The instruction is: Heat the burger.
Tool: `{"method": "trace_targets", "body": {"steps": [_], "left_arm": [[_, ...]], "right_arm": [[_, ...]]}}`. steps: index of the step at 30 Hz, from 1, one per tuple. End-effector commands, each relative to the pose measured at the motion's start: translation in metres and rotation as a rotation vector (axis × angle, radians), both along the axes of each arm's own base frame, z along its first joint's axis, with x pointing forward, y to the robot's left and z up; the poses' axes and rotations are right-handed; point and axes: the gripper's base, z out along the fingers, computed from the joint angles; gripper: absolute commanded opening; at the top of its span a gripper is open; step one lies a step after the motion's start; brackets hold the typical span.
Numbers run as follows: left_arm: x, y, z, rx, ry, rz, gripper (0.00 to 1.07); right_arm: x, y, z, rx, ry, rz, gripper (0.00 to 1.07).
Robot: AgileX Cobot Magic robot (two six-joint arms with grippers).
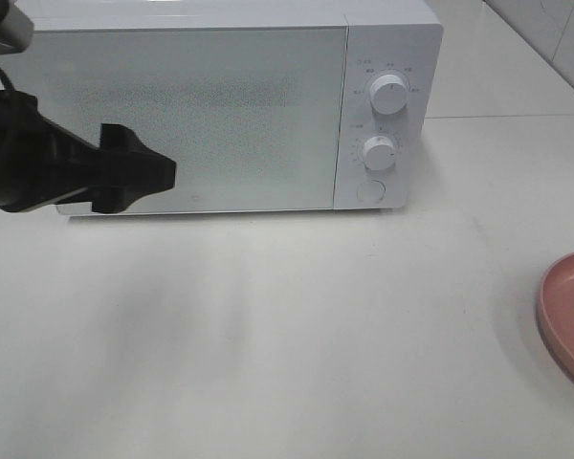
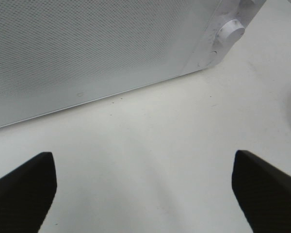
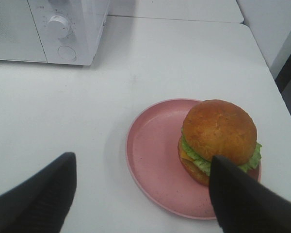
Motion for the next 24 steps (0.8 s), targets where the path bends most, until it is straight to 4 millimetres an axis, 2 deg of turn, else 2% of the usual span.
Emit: {"method": "trace_targets", "body": {"steps": [1,4,5,7,9,10,12,15,17,18,20,21,22,23,24], "left_arm": [[-0.001,0.020,0.005,0.055,0.000,-0.017,0.89],[-0.001,0.025,0.006,0.072,0.002,-0.014,0.89],[0.002,0.036,0.004,0.111,0.015,0.007,0.89],[0.002,0.042,0.003,0.132,0.027,0.013,0.89],[0.001,0.059,-0.003,0.217,0.104,0.027,0.89],[0.001,0.059,-0.003,0.217,0.104,0.027,0.89],[-0.003,0.076,-0.006,0.294,0.168,0.052,0.89],[-0.005,0.081,-0.006,0.314,0.191,0.072,0.89],[-0.016,0.096,-0.001,0.365,0.255,0.140,0.89],[-0.016,0.096,-0.001,0.365,0.255,0.140,0.89],[-0.039,0.107,0.011,0.409,0.300,0.191,0.89],[-0.039,0.107,0.011,0.409,0.300,0.191,0.89],[-0.045,0.108,0.016,0.408,0.298,0.201,0.89],[-0.060,0.111,0.022,0.417,0.306,0.202,0.89],[-0.060,0.111,0.022,0.417,0.306,0.202,0.89]], "right_arm": [[-0.003,0.000,0.000,0.004,-0.034,0.000,0.73],[-0.003,0.000,0.000,0.004,-0.034,0.000,0.73],[-0.003,0.000,0.000,0.004,-0.034,0.000,0.73],[-0.003,0.000,0.000,0.004,-0.034,0.000,0.73],[-0.003,0.000,0.000,0.004,-0.034,0.000,0.73],[-0.003,0.000,0.000,0.004,-0.034,0.000,0.73],[-0.003,0.000,0.000,0.004,-0.034,0.000,0.73],[-0.003,0.000,0.000,0.004,-0.034,0.000,0.73],[-0.003,0.000,0.000,0.004,-0.034,0.000,0.73],[-0.003,0.000,0.000,0.004,-0.034,0.000,0.73],[-0.003,0.000,0.000,0.004,-0.034,0.000,0.73],[-0.003,0.000,0.000,0.004,-0.034,0.000,0.73],[-0.003,0.000,0.000,0.004,-0.034,0.000,0.73],[-0.003,0.000,0.000,0.004,-0.034,0.000,0.73],[-0.003,0.000,0.000,0.004,-0.034,0.000,0.73]]}}
